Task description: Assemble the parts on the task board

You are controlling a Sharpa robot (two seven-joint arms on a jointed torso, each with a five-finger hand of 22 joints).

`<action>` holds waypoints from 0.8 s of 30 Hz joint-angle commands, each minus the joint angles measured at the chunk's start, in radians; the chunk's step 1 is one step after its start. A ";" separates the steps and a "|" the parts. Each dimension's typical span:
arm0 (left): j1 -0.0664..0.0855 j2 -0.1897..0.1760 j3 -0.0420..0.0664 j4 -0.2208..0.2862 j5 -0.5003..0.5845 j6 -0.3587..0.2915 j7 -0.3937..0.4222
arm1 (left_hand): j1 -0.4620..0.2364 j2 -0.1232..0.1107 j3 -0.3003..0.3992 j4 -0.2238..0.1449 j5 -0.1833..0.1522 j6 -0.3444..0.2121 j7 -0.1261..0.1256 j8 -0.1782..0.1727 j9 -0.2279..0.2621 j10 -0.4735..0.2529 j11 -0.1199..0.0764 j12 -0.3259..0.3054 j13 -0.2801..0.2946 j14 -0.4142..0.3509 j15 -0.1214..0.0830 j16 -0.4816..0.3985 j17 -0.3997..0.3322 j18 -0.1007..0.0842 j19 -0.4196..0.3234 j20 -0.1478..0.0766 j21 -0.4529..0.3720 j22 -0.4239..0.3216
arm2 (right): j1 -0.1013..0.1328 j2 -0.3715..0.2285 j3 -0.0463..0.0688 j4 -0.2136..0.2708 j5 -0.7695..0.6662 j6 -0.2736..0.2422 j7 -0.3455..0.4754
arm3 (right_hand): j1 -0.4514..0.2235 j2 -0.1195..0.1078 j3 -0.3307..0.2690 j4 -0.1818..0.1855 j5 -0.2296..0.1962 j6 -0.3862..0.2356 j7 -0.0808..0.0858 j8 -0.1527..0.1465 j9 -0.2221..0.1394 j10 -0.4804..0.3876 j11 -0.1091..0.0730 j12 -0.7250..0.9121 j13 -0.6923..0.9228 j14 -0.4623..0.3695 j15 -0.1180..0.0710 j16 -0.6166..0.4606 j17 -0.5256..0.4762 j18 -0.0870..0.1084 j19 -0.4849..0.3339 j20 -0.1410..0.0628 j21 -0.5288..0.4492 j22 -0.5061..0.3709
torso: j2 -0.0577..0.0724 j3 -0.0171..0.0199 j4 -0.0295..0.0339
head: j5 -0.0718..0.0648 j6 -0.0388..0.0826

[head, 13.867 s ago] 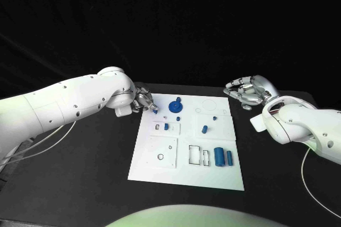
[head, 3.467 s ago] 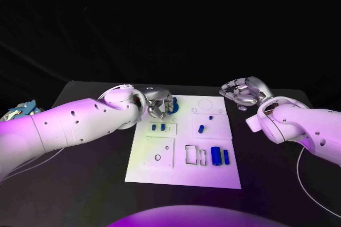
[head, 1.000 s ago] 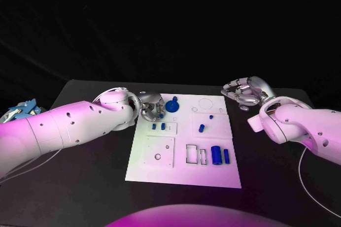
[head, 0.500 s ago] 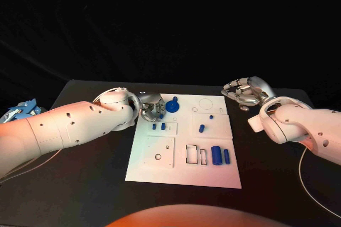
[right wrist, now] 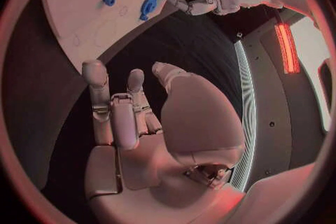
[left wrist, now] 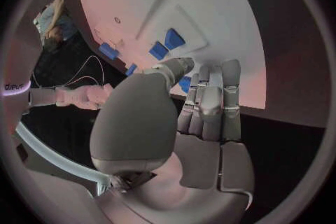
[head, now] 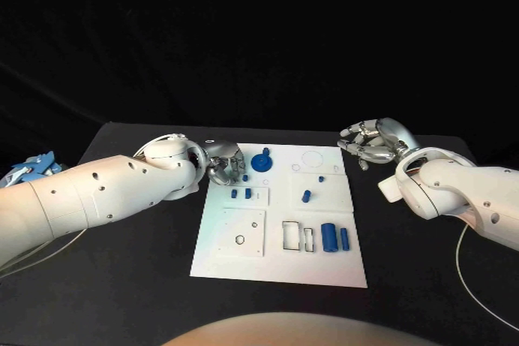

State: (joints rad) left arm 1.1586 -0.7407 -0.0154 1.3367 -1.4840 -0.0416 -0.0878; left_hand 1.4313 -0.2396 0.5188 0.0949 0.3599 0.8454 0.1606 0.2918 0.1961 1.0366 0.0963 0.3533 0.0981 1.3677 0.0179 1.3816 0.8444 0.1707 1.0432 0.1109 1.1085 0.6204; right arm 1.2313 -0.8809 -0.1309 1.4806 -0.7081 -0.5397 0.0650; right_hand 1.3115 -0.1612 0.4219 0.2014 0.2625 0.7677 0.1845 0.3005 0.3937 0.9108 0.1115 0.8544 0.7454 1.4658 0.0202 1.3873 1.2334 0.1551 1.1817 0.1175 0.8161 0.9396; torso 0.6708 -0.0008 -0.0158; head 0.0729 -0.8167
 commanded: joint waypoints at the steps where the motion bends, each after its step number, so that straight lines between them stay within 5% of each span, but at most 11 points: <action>1: 0.000 -0.010 0.004 0.006 0.027 -0.020 0.006 | -0.004 -0.004 -0.001 -0.008 -0.001 -0.004 0.006 -0.005 -0.002 -0.008 0.002 -0.006 0.000 -0.010 0.002 -0.006 -0.008 0.010 -0.010 0.000 -0.006 -0.008 | -0.001 0.000 0.000 -0.005 -0.104 0.089 -0.014 | 0.032 -0.013 0.048 -0.030 -0.017 0.007 0.002 0.009 -0.004 -0.023 -0.013 -0.105 -0.090 -0.010 -0.003 -0.029 -0.042 0.012 -0.009 0.001 -0.031 -0.020 | -0.001 -0.0003 0.0000 | -0.004 0.002; 5: 0.001 -0.030 0.013 0.012 0.082 -0.061 0.030 | 0.002 0.002 0.006 -0.015 0.002 0.010 0.012 -0.002 -0.001 -0.031 0.011 -0.013 -0.001 -0.027 0.009 -0.019 -0.047 0.014 -0.027 0.006 -0.019 -0.032 | -0.001 0.000 0.000 -0.009 -0.245 0.153 -0.015 | 0.046 -0.031 0.114 -0.083 -0.035 0.028 0.004 0.024 -0.011 0.009 -0.006 -0.265 -0.236 -0.004 0.002 -0.027 -0.038 0.011 0.003 0.001 -0.024 -0.005 | -0.001 0.0006 -0.0002 | -0.010 0.007; 7: 0.001 -0.042 0.018 0.013 0.153 -0.095 0.059 | 0.004 0.003 0.008 -0.020 0.002 0.022 0.016 0.002 0.000 -0.041 0.017 -0.014 -0.001 -0.058 0.014 -0.046 -0.117 0.014 -0.035 0.010 -0.024 -0.034 | -0.002 0.001 0.000 -0.009 -0.356 0.183 -0.017 | 0.044 -0.039 0.136 -0.118 -0.048 0.040 0.006 0.030 -0.018 0.037 -0.008 -0.352 -0.312 -0.001 0.001 -0.024 -0.034 0.006 0.008 0.006 -0.012 0.012 | -0.001 0.0004 -0.0008 | -0.016 0.011; 12: 0.002 -0.071 0.025 0.021 0.462 -0.160 0.183 | -0.001 0.014 -0.009 -0.033 -0.006 0.032 0.021 0.001 -0.004 -0.034 0.019 0.039 0.023 -0.209 0.018 -0.179 -0.385 0.015 -0.093 0.017 -0.061 -0.051 | -0.007 0.002 0.000 0.003 -0.657 0.224 -0.062 | 0.023 -0.052 0.145 -0.142 -0.061 0.073 -0.011 0.035 -0.028 0.034 -0.007 -0.444 -0.383 -0.003 0.003 -0.029 -0.044 0.011 -0.003 0.003 -0.026 0.010 | 0.000 0.0005 -0.0023 | -0.031 0.018; 15: 0.002 -0.088 0.027 0.025 0.678 -0.172 0.297 | -0.011 0.019 -0.032 -0.039 -0.006 0.026 0.028 -0.006 -0.010 -0.071 0.024 0.075 0.041 -0.269 0.025 -0.233 -0.415 0.013 -0.140 0.023 -0.096 -0.067 | -0.012 0.004 0.000 0.013 -0.787 0.247 -0.097 | 0.010 -0.063 0.138 -0.142 -0.070 0.084 -0.023 0.035 -0.031 0.034 -0.012 -0.457 -0.397 -0.006 0.001 -0.032 -0.046 0.013 -0.011 0.001 -0.034 0.008 | 0.001 -0.0004 -0.0012 | -0.046 0.025; 20: 0.002 -0.112 0.028 0.037 1.029 -0.184 0.493 | -0.026 0.032 -0.060 -0.029 -0.003 0.015 0.037 -0.008 -0.015 -0.131 0.039 0.096 0.046 -0.331 0.040 -0.288 -0.447 0.012 -0.182 0.040 -0.153 -0.099 | -0.016 0.015 0.000 0.020 -0.898 0.275 -0.129 | 0.008 -0.066 0.138 -0.145 -0.073 0.084 -0.022 0.029 -0.036 0.036 -0.012 -0.467 -0.408 0.001 0.001 -0.022 -0.031 0.006 0.007 -0.002 -0.005 0.033 | 0.001 0.0008 -0.0020 | -0.053 0.029; 24: 0.002 -0.127 0.028 0.056 1.214 -0.195 0.575 | -0.033 0.044 -0.064 -0.021 -0.001 0.021 0.037 -0.003 -0.014 -0.128 0.038 0.109 0.049 -0.332 0.041 -0.289 -0.449 0.013 -0.182 0.042 -0.160 -0.104 | -0.020 0.030 0.000 0.018 -0.947 0.274 -0.151 | 0.009 -0.065 0.142 -0.149 -0.071 0.085 -0.019 0.022 -0.042 0.054 -0.012 -0.471 -0.419 0.010 0.000 -0.013 -0.018 0.002 0.024 -0.005 0.019 0.053 | 0.002 -0.0001 -0.0020 | -0.058 0.031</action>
State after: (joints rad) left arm 1.1597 -0.8647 0.0120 1.3843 -0.5801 -0.2003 0.3197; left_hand 1.3998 -0.2053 0.4565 0.0717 0.3600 0.8620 0.1951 0.2841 0.1822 0.9112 0.1358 0.4589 0.1450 1.0413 0.0592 1.0971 0.3963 0.1705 0.8663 0.1520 0.9516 0.5174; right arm 1.2132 -0.8562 -0.1309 1.4985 -1.5194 -0.3065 -0.0357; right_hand 1.3240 -0.2241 0.5631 0.0590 0.1931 0.8484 0.1629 0.3265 0.3525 0.9598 0.1005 0.3866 0.3268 1.4629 0.0216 1.3691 1.2143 0.1550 1.1994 0.1138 0.8336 0.9909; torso 0.6715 -0.0002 -0.0178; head 0.0188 -0.7869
